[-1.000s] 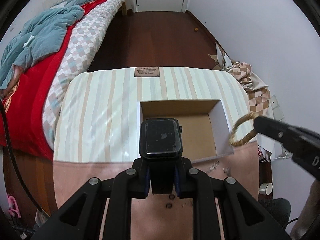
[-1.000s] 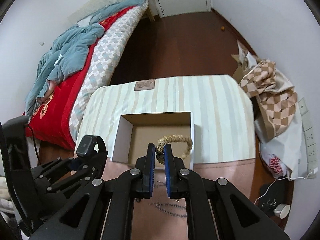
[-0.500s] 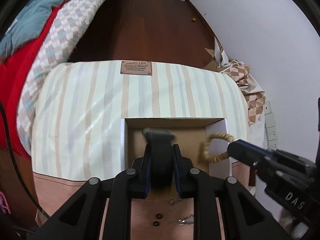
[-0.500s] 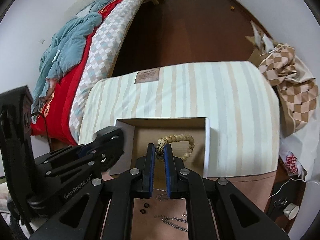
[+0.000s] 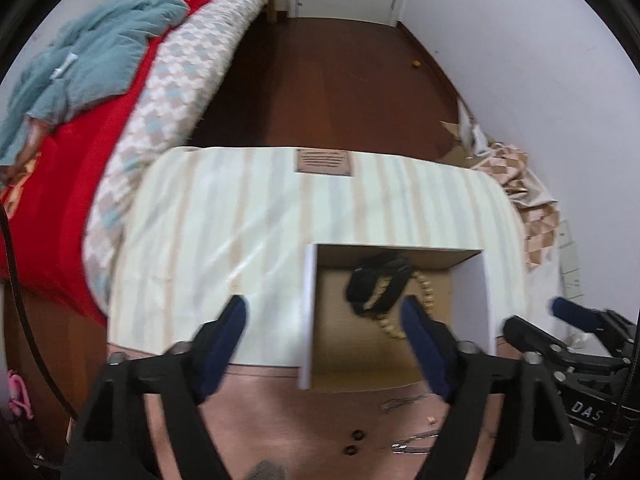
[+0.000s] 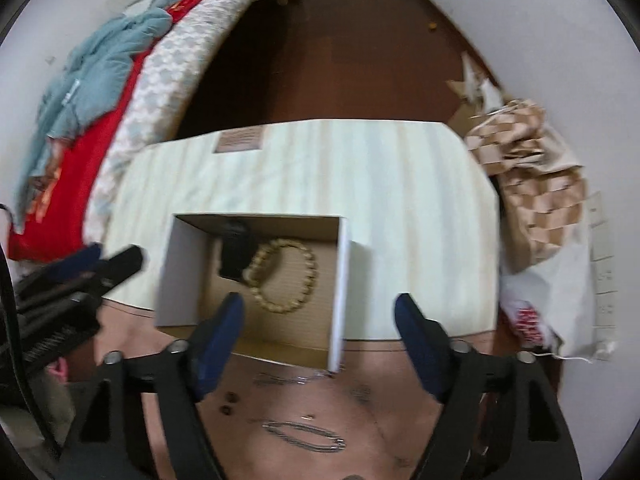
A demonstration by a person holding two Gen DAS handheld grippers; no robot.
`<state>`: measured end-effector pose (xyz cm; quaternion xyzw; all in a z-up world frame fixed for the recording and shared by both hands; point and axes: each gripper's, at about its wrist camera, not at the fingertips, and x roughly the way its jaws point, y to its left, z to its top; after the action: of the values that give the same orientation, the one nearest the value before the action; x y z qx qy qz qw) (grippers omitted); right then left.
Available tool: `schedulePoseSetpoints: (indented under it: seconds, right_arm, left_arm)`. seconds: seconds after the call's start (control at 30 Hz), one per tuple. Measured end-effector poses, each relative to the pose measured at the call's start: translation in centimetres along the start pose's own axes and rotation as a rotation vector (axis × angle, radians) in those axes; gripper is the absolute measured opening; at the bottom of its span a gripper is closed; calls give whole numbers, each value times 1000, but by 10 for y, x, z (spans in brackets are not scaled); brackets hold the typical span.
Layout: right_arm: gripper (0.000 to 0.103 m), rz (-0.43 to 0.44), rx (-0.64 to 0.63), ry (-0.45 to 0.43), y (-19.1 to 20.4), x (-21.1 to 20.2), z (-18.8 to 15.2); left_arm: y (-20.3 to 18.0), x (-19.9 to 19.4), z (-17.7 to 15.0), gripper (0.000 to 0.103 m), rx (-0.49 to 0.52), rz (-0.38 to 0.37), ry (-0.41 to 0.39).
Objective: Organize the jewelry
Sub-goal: 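Carry watch and bead bracelet into the white box and open both tools, then withdraw both tools from the box back over the table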
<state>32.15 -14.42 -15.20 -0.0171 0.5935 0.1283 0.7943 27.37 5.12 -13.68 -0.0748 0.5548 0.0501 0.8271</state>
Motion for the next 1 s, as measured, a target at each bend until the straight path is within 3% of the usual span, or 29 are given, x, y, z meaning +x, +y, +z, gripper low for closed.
schedulePoseSetpoints:
  seconds: [0.07, 0.13, 0.5, 1.0]
  right_arm:
    - [93, -37, 2, -7, -1, 1, -9]
    - [93, -71, 3, -8, 0, 4, -17]
    - [100, -133, -26, -57, 20, -3, -51]
    - [100, -121, -11, -191, 32, -81, -88]
  left_arm:
    - [3, -1, -7, 100, -6, 32, -5]
    - [6, 0, -15, 102, 1, 66, 0]
    - [11, -20, -46, 102, 8, 152, -51]
    - [6, -93, -79, 102, 8, 187, -184]
